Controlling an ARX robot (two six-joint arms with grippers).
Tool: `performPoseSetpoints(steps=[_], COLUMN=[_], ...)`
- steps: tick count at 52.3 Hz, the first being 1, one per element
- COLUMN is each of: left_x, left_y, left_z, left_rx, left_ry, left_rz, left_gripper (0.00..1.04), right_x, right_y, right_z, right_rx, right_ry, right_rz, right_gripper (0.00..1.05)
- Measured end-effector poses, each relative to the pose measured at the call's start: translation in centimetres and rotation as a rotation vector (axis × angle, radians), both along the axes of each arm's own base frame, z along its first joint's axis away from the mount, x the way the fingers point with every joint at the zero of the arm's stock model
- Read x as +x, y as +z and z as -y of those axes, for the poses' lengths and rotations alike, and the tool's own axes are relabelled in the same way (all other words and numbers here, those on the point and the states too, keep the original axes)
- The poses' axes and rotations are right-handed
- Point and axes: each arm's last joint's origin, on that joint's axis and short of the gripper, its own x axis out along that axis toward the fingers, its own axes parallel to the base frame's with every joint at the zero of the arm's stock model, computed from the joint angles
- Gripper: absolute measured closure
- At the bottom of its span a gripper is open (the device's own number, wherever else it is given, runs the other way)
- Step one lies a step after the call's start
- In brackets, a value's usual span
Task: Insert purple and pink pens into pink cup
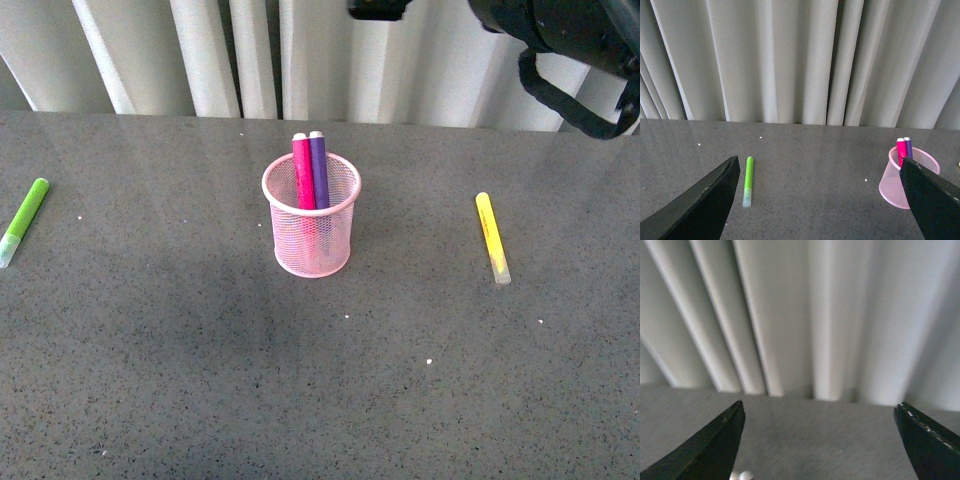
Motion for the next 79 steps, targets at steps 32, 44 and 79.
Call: performPoseSetpoints(steps=[32, 44, 79], left_x=[0.0, 0.0, 0.0], left_y=[0.0, 0.0, 0.0], left_z=[0.0, 0.0, 0.0], left_rx=[0.0, 0.0, 0.0], left_ry=[0.002, 0.002, 0.002], left_rz=[0.0, 0.001, 0.001], left_gripper=[0.07, 0.07, 0.07], right_x=[-11.7, -14.3, -18.6], right_y=[-2.4, -2.3, -1.5], right_z=[12.4, 14.1, 16.3], right_rx=[-0.078, -0.075, -0.07], right_ry=[-0.146, -0.152, -0.158], right_rz=[0.074, 0.079, 0.103], right_gripper=[1.01, 1.01, 1.01])
